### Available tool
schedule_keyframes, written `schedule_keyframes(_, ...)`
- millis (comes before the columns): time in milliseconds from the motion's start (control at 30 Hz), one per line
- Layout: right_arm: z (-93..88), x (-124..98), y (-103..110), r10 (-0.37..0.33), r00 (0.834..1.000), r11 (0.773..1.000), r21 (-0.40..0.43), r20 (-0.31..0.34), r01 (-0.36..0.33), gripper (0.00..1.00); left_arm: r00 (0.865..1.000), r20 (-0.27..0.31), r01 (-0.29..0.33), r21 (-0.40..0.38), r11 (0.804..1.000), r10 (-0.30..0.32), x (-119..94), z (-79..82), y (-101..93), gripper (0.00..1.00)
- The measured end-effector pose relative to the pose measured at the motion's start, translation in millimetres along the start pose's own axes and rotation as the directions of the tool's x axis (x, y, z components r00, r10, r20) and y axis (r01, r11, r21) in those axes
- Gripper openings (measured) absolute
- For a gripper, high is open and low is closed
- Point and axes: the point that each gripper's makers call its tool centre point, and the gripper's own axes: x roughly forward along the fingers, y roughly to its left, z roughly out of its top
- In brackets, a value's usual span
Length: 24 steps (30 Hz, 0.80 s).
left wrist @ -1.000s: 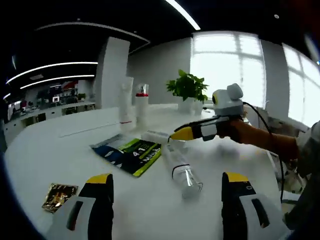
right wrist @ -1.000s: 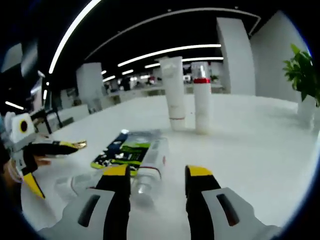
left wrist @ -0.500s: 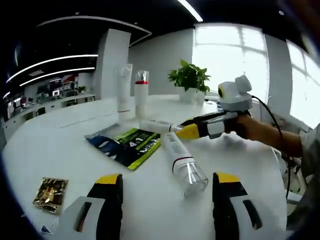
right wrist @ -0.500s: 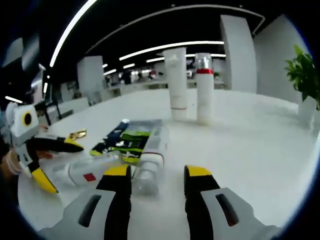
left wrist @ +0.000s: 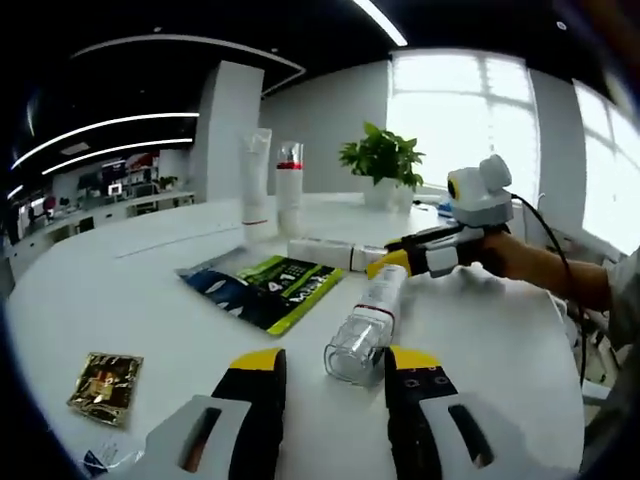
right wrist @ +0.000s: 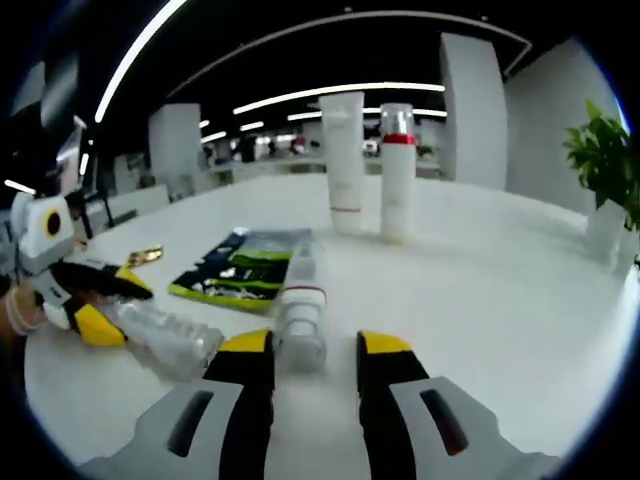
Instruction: Arrange the skincare products in the storage area until every visible bottle or jar stands upright without overlapping.
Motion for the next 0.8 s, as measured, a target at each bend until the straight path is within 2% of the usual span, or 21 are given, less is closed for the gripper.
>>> schedule_keyframes(200,-0.6,0.1,-2.8,0.000,1.000,1.000,0.000,0.005,0.000,0.24,1.000,-0.002,-0.005,0.024,1.000,0.005,0.8,-0.6,5.1,0.34)
schedule_keyframes(233,-0.7,0.1,-2.6,0.001,1.000,1.000,0.001,0.007,-0.001,0.24,1.000,-0.005,0.006,0.037,0.999,-0.006,1.6,-0.8,3.6,0.36)
schedule_keyframes(267,-0.9,-0.1,-2.1,0.003,1.000,1.000,0.003,0.009,-0.003,0.24,1.000,-0.008,0.027,0.049,0.998,-0.026,3.2,-0.6,0.5,0.42)
schedule_keyframes(333,-1.1,-0.1,-1.7,0.005,1.000,1.000,0.001,0.009,-0.005,0.24,1.000,-0.010,0.028,0.048,0.998,-0.028,6.0,1.1,-0.8,0.53)
schedule_keyframes(367,-1.3,-0.2,-1.1,0.007,1.000,1.000,0.000,0.008,-0.007,0.24,0.999,-0.011,0.043,0.076,0.996,-0.043,8.4,3.6,0.0,0.58)
schedule_keyframes(500,-1.5,-0.7,-0.3,0.013,1.000,1.000,-0.004,0.004,-0.013,0.24,0.999,0.006,0.042,0.138,0.990,-0.043,12.4,13.3,-0.7,0.58)
schedule_keyframes(700,-0.3,-3.4,-3.4,0.011,1.000,1.000,0.004,0.018,-0.011,0.24,0.997,0.012,0.074,0.139,0.988,-0.077,13.4,14.3,-10.2,0.59)
schedule_keyframes(800,-2.6,-2.7,-0.2,0.019,1.000,1.000,0.003,0.007,-0.019,0.23,0.996,0.021,0.080,0.181,0.980,-0.085,14.8,18.4,-10.1,0.63)
